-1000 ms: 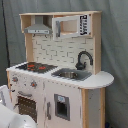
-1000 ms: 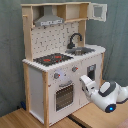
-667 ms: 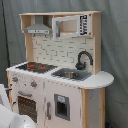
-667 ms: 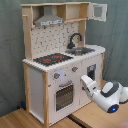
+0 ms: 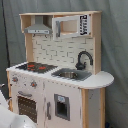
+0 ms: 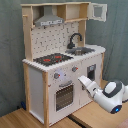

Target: Play with the kitchen

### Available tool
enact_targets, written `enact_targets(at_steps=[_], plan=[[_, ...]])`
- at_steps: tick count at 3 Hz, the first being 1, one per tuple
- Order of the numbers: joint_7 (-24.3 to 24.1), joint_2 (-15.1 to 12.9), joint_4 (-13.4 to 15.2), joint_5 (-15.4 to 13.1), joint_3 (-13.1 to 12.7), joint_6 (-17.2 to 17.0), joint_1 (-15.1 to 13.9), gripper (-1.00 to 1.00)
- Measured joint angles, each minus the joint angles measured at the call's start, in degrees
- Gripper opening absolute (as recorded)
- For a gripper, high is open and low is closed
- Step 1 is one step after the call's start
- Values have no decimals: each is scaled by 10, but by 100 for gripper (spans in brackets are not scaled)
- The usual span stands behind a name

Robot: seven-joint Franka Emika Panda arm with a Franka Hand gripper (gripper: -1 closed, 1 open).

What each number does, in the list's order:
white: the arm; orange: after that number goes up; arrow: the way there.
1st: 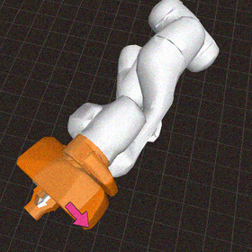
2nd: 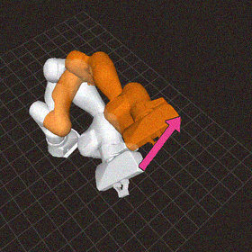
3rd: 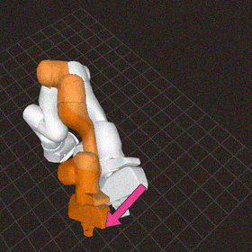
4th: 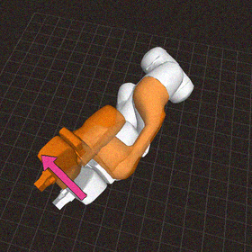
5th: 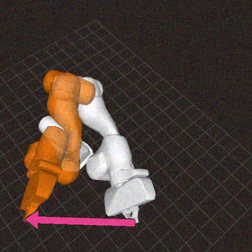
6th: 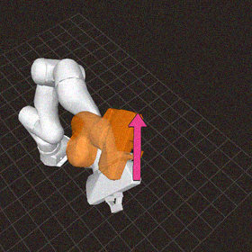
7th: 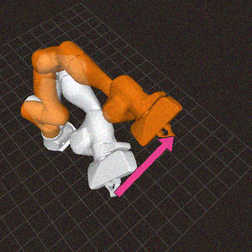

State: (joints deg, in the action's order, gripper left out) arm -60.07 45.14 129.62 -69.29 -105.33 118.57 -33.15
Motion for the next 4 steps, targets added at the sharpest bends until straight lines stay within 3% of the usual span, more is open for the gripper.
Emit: enact_targets(at_steps=[2,3,4], plan=[[73,0,-27,-75,9,48,-25,100],[111,0,-25,-112,26,81,-41,100],[122,0,-5,-145,48,118,-51,100]])
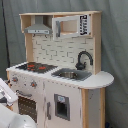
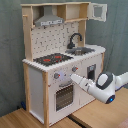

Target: Play with the kitchen

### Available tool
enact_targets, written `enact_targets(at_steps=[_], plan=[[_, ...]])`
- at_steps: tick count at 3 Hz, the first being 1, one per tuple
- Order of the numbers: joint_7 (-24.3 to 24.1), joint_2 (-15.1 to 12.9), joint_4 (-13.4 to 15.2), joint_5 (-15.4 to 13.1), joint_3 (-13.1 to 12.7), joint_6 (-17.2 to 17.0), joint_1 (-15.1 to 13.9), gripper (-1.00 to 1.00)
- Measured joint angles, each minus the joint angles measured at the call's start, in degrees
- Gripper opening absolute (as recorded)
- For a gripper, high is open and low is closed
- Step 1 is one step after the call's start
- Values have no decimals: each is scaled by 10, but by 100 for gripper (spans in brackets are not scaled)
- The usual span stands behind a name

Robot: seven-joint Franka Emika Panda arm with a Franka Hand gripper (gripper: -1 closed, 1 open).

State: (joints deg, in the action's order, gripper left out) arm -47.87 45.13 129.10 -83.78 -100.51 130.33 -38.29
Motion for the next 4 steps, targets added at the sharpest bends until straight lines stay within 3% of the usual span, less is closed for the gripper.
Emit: enact_targets(at_steps=[2,4], plan=[[-13,0,75,-16,69,53,37,100],[-12,0,122,-34,156,76,98,100]])
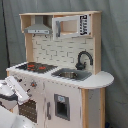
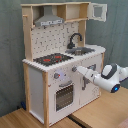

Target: Play with the kitchen

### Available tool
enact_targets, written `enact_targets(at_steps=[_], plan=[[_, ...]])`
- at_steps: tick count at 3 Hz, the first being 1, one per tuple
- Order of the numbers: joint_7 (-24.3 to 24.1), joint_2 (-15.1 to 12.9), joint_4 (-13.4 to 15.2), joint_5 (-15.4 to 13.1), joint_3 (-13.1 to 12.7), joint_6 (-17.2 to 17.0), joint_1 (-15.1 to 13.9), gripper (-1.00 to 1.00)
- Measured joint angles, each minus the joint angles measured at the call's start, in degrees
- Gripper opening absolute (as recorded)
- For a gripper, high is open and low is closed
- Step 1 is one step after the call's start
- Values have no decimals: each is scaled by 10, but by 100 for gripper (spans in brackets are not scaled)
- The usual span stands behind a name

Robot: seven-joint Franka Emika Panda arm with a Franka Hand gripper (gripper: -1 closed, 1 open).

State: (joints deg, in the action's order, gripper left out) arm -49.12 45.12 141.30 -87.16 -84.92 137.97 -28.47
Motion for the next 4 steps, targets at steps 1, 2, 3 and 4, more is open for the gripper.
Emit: enact_targets(at_steps=[1,2,3,4], plan=[[1,0,20,-20,47,15,35,100],[-30,0,28,-37,79,33,63,100],[-92,0,41,-57,80,35,62,100],[-147,0,54,-82,80,37,60,100]])
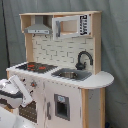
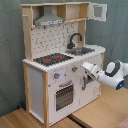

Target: Play with the kitchen

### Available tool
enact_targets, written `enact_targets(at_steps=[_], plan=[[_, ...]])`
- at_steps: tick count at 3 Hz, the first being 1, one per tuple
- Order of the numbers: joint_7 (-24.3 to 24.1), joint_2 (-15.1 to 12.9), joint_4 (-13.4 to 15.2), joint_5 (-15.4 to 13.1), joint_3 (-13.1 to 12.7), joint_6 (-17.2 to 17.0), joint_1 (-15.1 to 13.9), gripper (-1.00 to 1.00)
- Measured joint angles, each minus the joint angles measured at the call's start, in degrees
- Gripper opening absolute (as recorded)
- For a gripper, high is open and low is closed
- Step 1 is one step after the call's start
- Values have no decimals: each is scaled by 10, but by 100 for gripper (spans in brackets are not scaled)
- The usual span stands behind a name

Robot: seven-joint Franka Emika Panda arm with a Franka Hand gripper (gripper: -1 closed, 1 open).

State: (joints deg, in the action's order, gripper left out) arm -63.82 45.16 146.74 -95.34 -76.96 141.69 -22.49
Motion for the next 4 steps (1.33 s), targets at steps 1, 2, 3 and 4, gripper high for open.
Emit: enact_targets(at_steps=[1,2,3,4], plan=[[-55,0,12,-30,0,0,-5,100],[-111,-1,19,-65,0,4,-14,100],[-157,-1,19,-100,0,14,-27,100],[-205,-1,15,-137,-3,23,-37,100]])
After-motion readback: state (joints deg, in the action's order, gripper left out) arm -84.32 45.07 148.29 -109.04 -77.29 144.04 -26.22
